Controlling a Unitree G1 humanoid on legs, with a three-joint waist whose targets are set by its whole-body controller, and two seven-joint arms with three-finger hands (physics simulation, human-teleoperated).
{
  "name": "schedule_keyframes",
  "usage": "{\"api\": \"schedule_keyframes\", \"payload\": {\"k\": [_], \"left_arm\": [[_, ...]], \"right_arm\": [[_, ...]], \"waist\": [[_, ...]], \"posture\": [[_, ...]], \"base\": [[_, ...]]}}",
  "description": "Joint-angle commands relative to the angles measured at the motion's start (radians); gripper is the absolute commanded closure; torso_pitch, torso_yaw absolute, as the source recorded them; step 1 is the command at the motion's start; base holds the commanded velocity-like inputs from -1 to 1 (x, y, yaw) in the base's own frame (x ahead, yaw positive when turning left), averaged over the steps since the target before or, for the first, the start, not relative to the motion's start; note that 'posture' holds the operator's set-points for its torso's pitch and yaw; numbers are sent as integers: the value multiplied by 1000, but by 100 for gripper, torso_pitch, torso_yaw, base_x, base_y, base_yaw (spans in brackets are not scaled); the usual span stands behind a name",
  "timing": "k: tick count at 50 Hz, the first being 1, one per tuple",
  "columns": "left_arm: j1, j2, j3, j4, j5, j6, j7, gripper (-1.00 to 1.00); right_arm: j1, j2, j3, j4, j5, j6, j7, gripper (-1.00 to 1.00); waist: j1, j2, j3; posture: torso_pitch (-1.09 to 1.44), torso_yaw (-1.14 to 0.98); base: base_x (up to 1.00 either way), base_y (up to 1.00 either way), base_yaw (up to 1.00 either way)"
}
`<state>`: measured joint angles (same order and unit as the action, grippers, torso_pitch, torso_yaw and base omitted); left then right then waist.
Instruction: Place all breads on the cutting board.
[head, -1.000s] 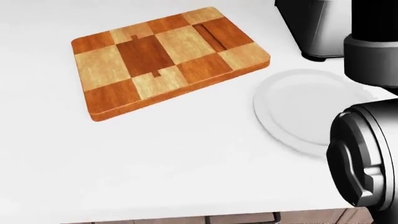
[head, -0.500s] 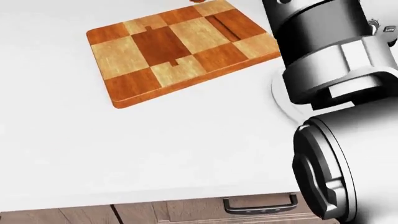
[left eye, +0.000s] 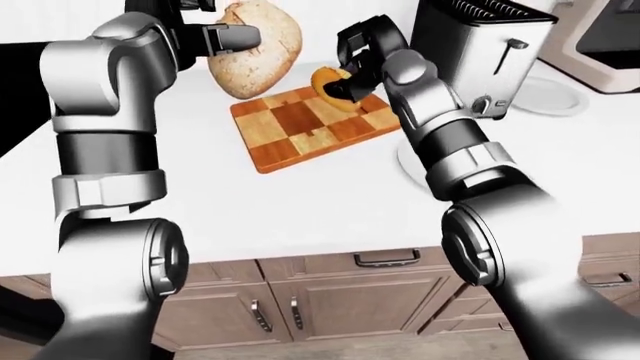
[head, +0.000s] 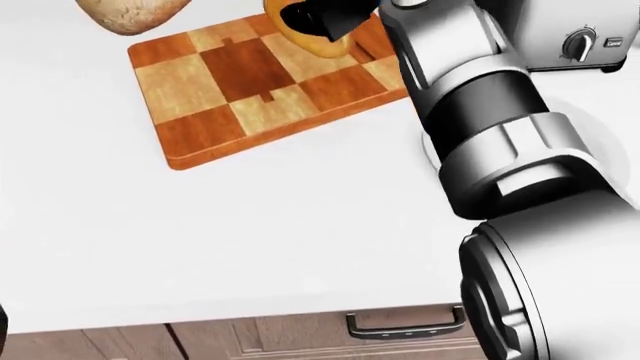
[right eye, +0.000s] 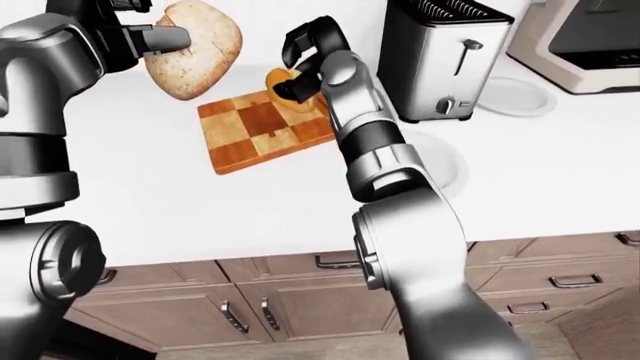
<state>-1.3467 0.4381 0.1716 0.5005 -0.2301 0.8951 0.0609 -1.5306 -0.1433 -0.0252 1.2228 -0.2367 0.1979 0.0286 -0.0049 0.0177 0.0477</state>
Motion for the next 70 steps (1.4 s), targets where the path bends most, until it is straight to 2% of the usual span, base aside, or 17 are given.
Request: {"api": "schedule_keyframes", "payload": {"k": [1,4,11,28,46,47,49,50,51,56,59,61,62,63,70], "left_arm": [[-36,11,8,-37,0,-31,1,100],[-30,7,6,-45,-1,-27,1,100],[-21,4,12,-57,-9,-20,4,100],[22,15,21,-126,-32,19,9,100],[40,-3,18,-157,-50,30,26,100],[41,-4,18,-158,-51,30,26,100],[45,-3,17,-160,-52,29,26,100],[42,-3,18,-159,-52,32,28,100],[46,-3,18,-160,-53,29,27,100],[51,-6,19,-164,-57,29,31,100],[51,-4,20,-165,-59,30,30,100],[58,-6,20,-174,-62,34,33,100],[62,-8,20,-175,-63,32,33,100],[63,-9,18,-176,-64,32,33,100],[63,-38,-15,-129,-39,-8,19,100]], "right_arm": [[-36,-14,-5,-23,-39,-62,-44,100],[-26,-16,-3,3,-78,-83,-106,100],[-9,-2,-38,63,-108,-158,-206,100],[0,13,-76,111,-175,-193,-295,100],[47,16,-105,122,-194,-196,-324,100],[51,18,-107,122,-193,-197,-324,83],[54,19,-109,123,-193,-196,-326,23],[55,18,-109,123,-194,-200,-328,0],[53,18,-110,123,-194,-198,-329,-8],[61,23,-113,125,-195,-204,-336,3],[61,25,-114,126,-198,-203,-336,3],[59,25,-115,126,-198,-203,-339,-21],[57,24,-117,125,-197,-202,-339,-93],[55,23,-116,125,-198,-201,-340,-100],[16,5,-120,117,-189,-197,-331,-100]], "waist": [[0,3,-36],[0,3,-38],[0,2,-40],[-2,1,-37],[0,-2,-38],[0,-2,-39],[1,-2,-39],[1,-2,-40],[1,-2,-40],[2,-2,-42],[2,-3,-43],[2,-4,-43],[2,-4,-43],[2,-4,-43],[5,-5,-44]], "posture": [[0,0],[0,0],[0,0],[0,0],[0,0],[0,0],[0,0],[0,0],[0,0],[0,0],[0,0],[0,0],[0,0],[0,0],[0,0]], "base": [[0,0,0],[0,0,0],[0,0,0],[0,0,0],[0,0,0],[0,0,0],[0,0,0],[0,0,0],[0,0,0],[0,0,0],[0,0,0],[0,0,0],[0,0,0],[0,0,0],[0,0,0]]}}
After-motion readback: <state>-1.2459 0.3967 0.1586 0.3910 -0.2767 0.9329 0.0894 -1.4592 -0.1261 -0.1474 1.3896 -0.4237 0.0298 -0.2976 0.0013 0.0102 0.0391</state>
